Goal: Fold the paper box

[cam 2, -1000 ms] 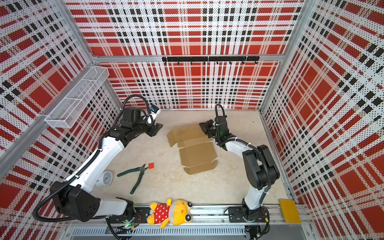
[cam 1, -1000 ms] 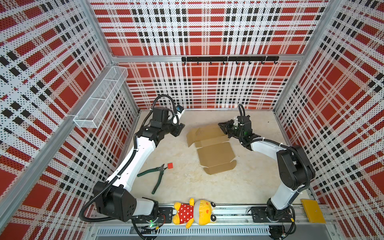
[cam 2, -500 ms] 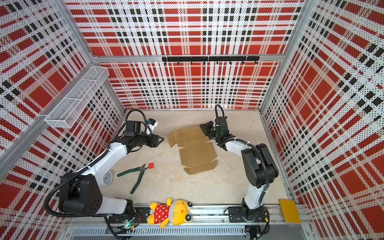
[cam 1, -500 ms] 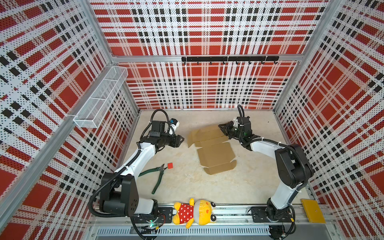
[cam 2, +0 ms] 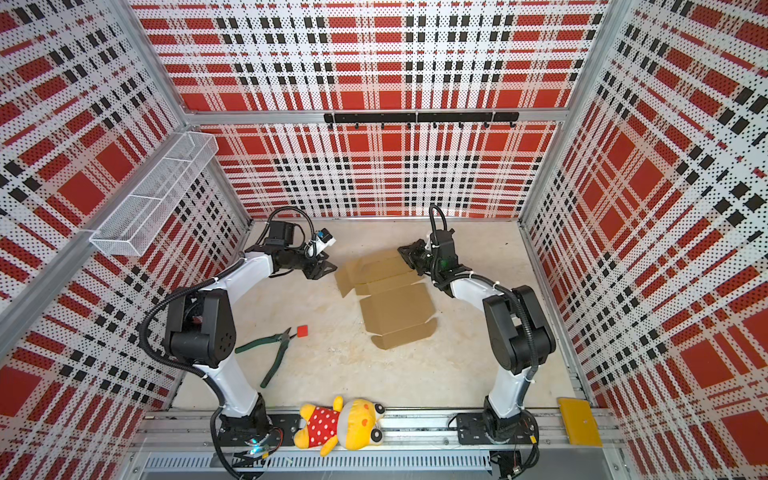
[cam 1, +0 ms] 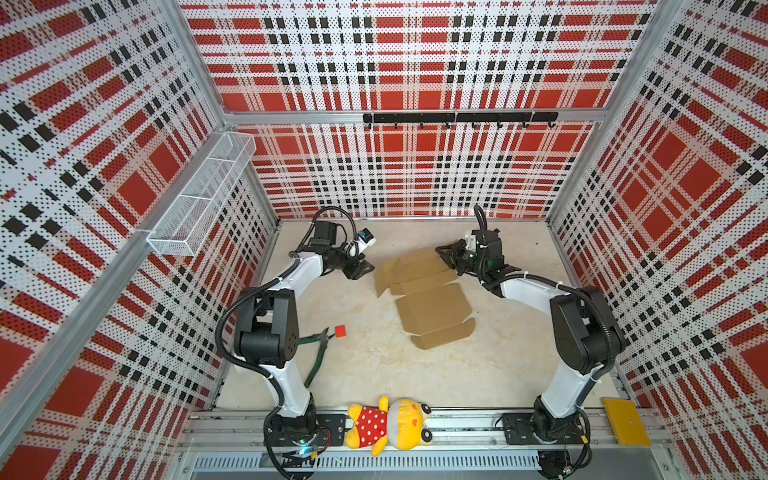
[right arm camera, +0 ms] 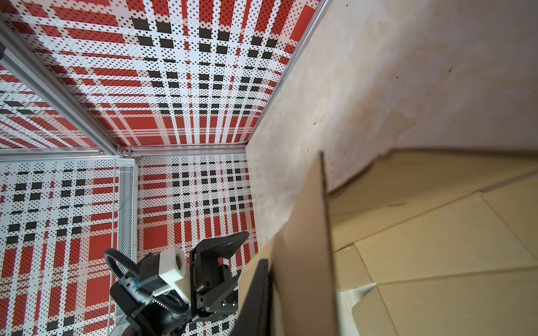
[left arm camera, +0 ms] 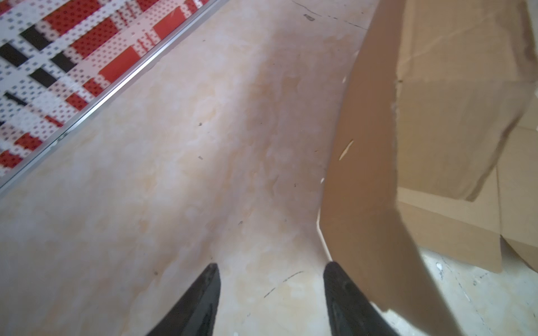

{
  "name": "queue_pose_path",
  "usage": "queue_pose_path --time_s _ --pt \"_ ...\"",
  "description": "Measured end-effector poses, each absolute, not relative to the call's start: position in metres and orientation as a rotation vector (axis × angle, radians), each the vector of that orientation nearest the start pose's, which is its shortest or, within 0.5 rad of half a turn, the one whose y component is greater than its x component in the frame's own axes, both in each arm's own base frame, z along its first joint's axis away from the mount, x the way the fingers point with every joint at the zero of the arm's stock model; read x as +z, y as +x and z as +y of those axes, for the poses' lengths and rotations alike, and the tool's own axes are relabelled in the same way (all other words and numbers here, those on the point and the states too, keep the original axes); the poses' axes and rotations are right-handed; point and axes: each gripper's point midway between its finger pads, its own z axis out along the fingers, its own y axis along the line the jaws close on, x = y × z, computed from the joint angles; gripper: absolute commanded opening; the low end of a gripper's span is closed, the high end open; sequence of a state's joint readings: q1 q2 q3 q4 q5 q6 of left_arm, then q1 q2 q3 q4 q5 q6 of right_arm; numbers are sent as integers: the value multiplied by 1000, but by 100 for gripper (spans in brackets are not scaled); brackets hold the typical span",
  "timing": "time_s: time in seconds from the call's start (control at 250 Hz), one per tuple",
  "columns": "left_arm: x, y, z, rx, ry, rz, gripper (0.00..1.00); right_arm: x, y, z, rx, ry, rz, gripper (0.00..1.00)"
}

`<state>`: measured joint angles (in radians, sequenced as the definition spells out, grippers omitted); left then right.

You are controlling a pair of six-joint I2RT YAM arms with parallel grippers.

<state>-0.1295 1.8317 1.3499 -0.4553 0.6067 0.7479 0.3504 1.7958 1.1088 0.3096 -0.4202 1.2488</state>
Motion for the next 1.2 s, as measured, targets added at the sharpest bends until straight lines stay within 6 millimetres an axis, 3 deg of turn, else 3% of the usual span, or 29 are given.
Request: queue_pose_path --time_s 0.216,0.56,0.952,1.197 --pt "127 424 -190 -532 1346 1944 59 173 472 241 1381 679 2120 12" --pt "124 417 -197 -559 1366 1938 59 170 472 238 1379 687 2133 11" --pt "113 386 -229 -616 1387 1950 59 161 466 235 1386 644 2120 9" --pt "119 385 -241 -589 1336 1943 55 155 462 229 1391 642 2118 9"
